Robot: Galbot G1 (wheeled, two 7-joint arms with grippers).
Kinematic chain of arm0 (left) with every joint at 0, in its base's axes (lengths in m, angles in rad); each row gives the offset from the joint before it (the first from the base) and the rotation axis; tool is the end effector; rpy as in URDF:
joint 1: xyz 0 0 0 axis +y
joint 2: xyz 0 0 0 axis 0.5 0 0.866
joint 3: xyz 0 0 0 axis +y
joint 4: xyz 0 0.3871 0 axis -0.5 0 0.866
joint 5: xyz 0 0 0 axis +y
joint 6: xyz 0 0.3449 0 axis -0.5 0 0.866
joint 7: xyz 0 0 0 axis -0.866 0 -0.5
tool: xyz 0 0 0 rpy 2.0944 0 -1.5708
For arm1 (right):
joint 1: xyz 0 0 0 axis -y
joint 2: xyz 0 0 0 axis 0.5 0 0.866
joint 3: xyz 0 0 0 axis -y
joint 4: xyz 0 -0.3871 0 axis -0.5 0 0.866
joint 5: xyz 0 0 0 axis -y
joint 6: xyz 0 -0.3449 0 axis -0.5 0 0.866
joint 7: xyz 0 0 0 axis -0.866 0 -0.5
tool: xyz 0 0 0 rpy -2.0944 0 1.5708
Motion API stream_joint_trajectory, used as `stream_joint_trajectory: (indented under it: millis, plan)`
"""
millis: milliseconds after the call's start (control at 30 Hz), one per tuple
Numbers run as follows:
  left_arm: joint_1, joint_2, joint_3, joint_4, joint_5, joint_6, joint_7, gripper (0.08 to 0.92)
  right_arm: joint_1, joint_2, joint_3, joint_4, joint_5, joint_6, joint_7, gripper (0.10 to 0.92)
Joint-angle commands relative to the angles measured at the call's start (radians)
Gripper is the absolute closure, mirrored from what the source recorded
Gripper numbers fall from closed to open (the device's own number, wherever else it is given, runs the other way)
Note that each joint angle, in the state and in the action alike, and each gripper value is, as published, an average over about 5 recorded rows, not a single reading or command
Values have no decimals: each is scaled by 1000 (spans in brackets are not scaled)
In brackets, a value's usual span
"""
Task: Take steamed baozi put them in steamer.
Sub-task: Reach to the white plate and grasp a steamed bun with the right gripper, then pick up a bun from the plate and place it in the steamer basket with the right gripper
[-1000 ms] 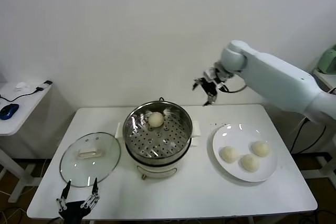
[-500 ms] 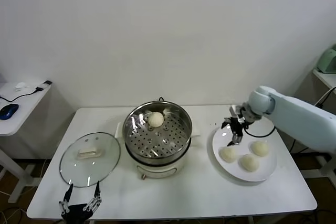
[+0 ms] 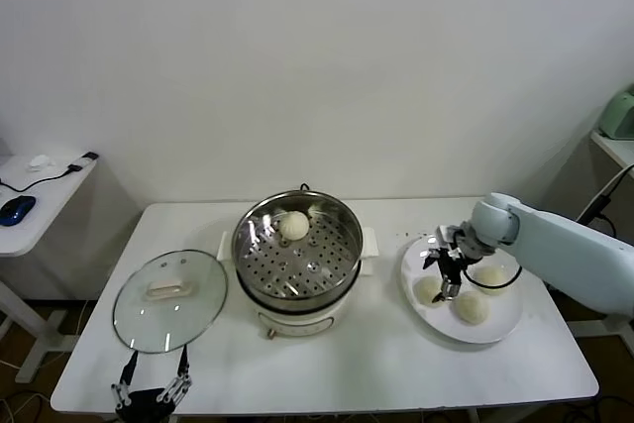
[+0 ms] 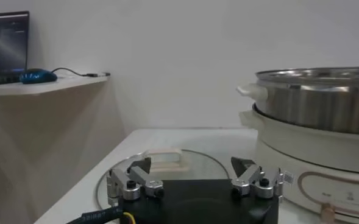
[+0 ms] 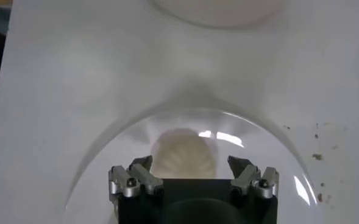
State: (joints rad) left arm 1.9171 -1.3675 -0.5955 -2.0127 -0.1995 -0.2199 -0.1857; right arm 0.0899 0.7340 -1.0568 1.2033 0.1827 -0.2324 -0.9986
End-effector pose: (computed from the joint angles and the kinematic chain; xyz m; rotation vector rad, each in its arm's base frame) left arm 0.0246 0.0703 -0.3861 0.2340 -2.9305 -0.0379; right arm 0.5262 -0.1638 -0.2471 1.3542 -1.4061 1.1845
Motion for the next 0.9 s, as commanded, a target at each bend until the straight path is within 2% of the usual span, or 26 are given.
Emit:
stream_joint_trajectory:
  millis: [33, 167, 533, 733, 900]
  plan:
    - [1, 0, 1, 2, -1, -1, 0, 177, -25, -3, -1, -2, -10, -13, 16, 204]
    - [1, 0, -1, 3, -2, -2, -1, 177, -28, -3, 0, -4, -20, -12, 18, 247]
    - [-3, 0, -5, 3, -7, 0, -3, 177, 46, -38, 1, 47, -38, -6, 0, 513]
    - [-12, 4, -4, 4, -12, 3, -3, 177, 322, -22, -113, 99, 14, 0, -79, 529]
    - [-21, 8, 0, 4, -19, 7, -3, 177, 623, 92, -262, 149, 170, -14, -129, 518]
